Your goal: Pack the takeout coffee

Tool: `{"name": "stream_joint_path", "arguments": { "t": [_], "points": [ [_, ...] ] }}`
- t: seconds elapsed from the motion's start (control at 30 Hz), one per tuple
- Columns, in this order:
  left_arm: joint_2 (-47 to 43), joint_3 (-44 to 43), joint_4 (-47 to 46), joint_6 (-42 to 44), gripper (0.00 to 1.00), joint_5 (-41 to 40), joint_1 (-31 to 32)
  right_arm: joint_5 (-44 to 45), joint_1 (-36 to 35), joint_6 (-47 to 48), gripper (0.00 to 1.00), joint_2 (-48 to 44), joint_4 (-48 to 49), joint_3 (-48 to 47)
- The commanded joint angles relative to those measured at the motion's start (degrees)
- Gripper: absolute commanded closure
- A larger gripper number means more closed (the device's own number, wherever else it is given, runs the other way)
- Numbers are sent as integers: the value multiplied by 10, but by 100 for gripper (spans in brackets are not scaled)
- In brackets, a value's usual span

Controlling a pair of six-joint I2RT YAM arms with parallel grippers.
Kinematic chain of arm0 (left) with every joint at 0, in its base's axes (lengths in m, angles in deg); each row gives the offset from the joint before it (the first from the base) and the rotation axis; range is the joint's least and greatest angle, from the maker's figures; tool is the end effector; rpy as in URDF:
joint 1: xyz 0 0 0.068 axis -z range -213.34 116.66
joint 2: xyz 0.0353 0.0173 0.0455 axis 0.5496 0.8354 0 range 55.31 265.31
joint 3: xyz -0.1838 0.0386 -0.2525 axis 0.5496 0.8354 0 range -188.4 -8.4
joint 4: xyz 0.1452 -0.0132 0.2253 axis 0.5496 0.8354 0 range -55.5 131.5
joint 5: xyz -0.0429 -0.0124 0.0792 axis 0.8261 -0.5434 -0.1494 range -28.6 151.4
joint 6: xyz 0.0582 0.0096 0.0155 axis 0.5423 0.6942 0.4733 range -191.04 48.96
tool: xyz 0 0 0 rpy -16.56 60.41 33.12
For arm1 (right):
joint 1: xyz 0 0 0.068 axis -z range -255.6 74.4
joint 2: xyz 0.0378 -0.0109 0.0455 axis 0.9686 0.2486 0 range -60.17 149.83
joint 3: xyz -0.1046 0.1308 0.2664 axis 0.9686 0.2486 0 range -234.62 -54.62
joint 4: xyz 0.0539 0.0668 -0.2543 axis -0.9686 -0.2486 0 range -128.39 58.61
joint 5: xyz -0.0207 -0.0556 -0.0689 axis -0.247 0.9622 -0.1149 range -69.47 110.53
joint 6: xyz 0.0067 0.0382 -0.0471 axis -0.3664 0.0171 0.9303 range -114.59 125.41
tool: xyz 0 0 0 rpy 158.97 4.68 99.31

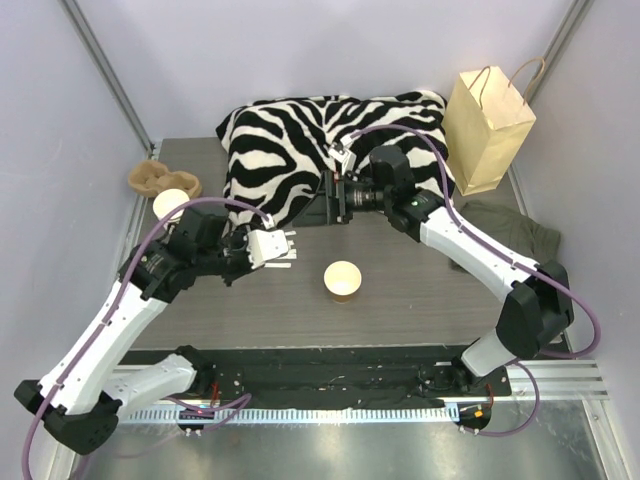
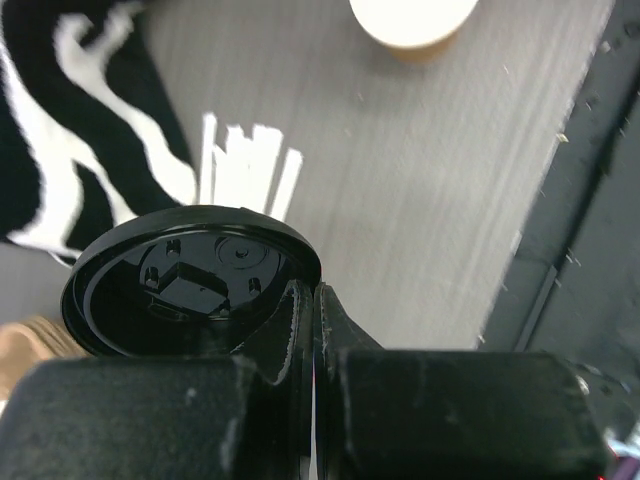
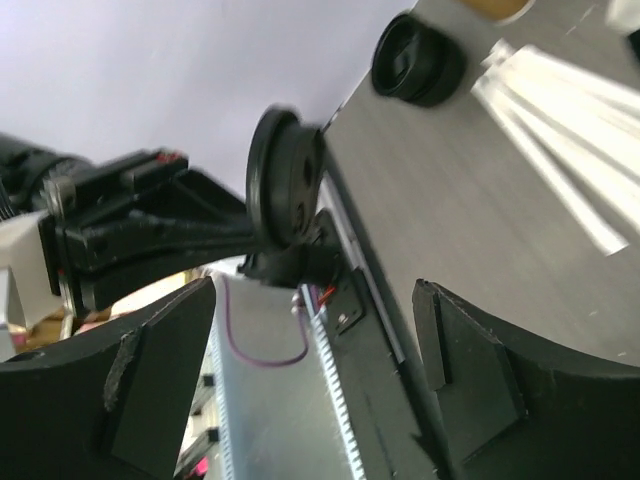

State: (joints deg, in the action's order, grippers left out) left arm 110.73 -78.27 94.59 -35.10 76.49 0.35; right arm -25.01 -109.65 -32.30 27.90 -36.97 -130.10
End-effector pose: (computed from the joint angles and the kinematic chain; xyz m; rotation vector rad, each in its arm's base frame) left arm 0.1245 -0.0973 0.4031 1.4447 1.8553 -0.2922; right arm 0.2881 0.2340 0.3909 -0.5514 2.0471 1.5509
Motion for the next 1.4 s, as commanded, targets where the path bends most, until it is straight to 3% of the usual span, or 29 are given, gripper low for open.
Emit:
{"name": "stream_joint_path", "arguments": {
  "t": [0.0,0.43,0.53,0.63,0.67,0.8,0.83,0.87,0.9,1.07,1.17,1.2,1.27,1.37],
  "points": [
    [25,-1,-112,-18,100,-29,29,-61,-4,-41,11,-24,70,44],
    [54,2,-160,-53,100,-24,88,-13,-46,-9,11,28,59,-12],
    [54,3,-163,-55,100,-30,103,-10,-47,-9,21,41,59,-26],
    [52,9,-168,-61,100,-37,104,-14,-48,-2,37,44,40,-38],
    [50,10,-172,-65,100,-40,103,-13,-47,2,50,45,35,-41],
    [48,4,-170,-99,98,-52,103,-13,-45,40,77,43,-13,-50],
    [50,-7,-164,-118,92,-57,103,-13,-42,54,82,40,-32,-52],
    [52,-16,-142,-130,71,-62,104,-13,-33,62,89,38,-41,-53],
    [57,-27,-128,-141,57,-70,103,-16,-28,68,92,36,-49,-55],
    [51,-96,-68,-217,21,-81,99,-15,15,126,99,10,-107,-74],
    [36,-134,-53,-260,8,-58,59,11,32,170,99,-13,-137,-83],
    [39,-146,-43,-294,7,-47,24,23,33,211,99,-33,-143,-84],
    [58,-184,-3,-331,7,29,-19,60,33,254,99,-59,-150,-83],
    [87,-207,29,-413,8,193,-134,128,22,357,99,-106,-152,-75]
  ]
}}
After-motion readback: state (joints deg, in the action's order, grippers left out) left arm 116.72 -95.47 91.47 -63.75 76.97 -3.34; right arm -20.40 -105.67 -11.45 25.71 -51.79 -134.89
